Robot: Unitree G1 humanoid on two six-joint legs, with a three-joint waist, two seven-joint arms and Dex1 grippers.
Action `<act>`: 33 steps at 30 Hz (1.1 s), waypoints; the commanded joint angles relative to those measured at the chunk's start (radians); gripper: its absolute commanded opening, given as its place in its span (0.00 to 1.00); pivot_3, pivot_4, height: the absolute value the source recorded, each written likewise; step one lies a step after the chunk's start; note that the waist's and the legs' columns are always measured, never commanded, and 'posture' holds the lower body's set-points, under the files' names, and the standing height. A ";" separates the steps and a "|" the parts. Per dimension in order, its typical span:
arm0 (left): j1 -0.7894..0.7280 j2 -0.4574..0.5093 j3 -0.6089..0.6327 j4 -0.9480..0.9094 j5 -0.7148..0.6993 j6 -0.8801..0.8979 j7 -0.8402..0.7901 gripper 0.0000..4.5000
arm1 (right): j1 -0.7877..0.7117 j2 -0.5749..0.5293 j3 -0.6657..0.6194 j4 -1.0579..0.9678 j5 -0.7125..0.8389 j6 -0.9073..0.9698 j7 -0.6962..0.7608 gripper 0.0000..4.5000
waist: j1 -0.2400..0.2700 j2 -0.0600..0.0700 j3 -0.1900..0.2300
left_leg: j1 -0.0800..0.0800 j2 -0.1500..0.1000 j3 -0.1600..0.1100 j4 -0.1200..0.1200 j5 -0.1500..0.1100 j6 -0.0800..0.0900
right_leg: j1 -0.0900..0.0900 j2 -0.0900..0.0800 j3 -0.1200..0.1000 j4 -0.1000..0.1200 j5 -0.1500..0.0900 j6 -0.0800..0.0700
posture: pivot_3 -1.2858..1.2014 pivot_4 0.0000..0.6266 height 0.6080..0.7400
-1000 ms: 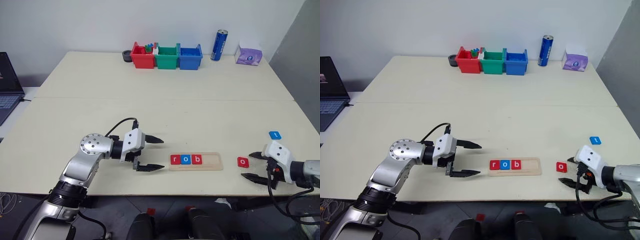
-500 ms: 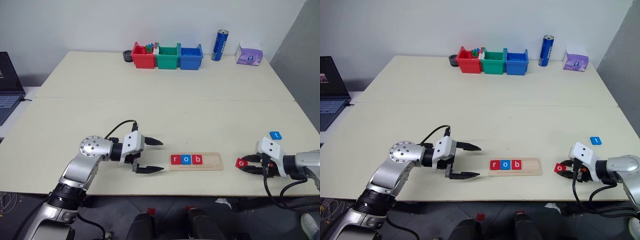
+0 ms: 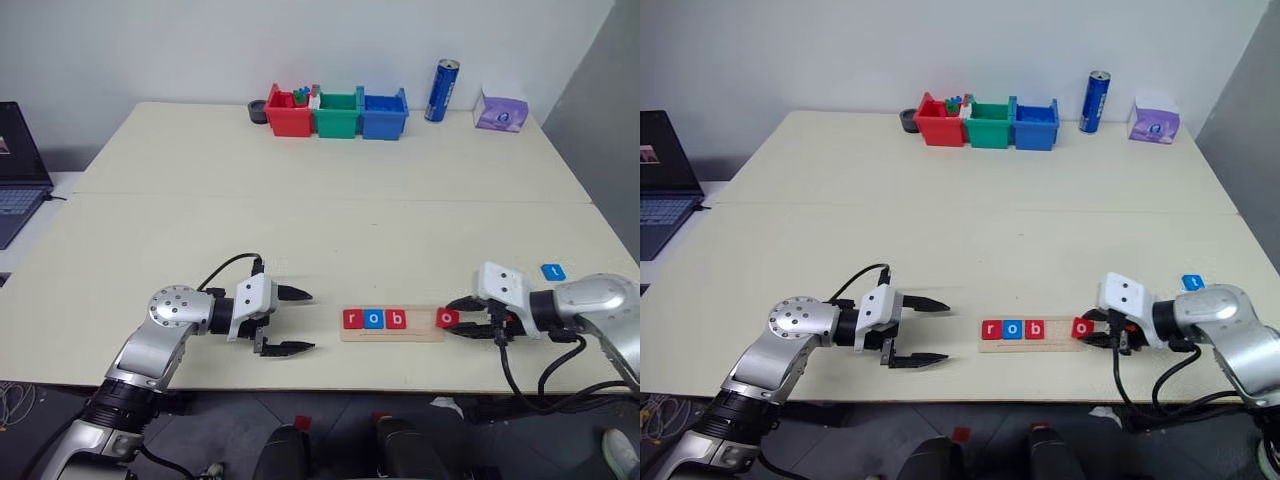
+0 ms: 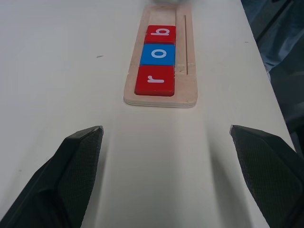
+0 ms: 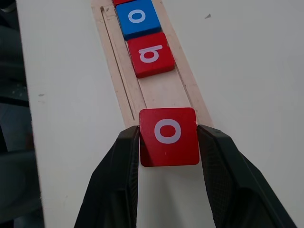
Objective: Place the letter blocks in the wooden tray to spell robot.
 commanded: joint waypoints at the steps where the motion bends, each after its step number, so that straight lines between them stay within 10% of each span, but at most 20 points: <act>1: -0.003 0.004 0.020 -0.021 -0.003 -0.008 0.015 1.00 | -0.066 0.019 0.046 -0.008 -0.029 0.029 -0.018 0.32 | 0.000 0.000 0.000 | 0.000 0.000 0.000 0.000 0.000 0.000 | 0.000 0.000 0.000 0.000 0.000 0.000 | 0.52 0.24 1.00; 28: -0.014 0.000 0.015 -0.086 -0.007 0.049 0.052 1.00 | -0.161 0.084 0.179 0.063 -0.130 -0.030 0.005 0.32 | 0.000 0.000 0.000 | 0.000 0.000 0.000 0.000 0.000 0.000 | 0.000 0.000 -0.001 0.000 0.002 -0.004 | 0.52 0.24 1.00; 33: -0.010 -0.001 0.014 -0.076 -0.004 0.037 0.051 1.00 | -0.166 0.095 0.175 0.071 -0.144 -0.038 -0.001 0.72 | 0.000 0.000 0.000 | 0.000 0.000 0.000 0.000 0.000 0.000 | 0.000 0.000 -0.001 0.000 0.002 -0.004 | 0.52 0.24 1.00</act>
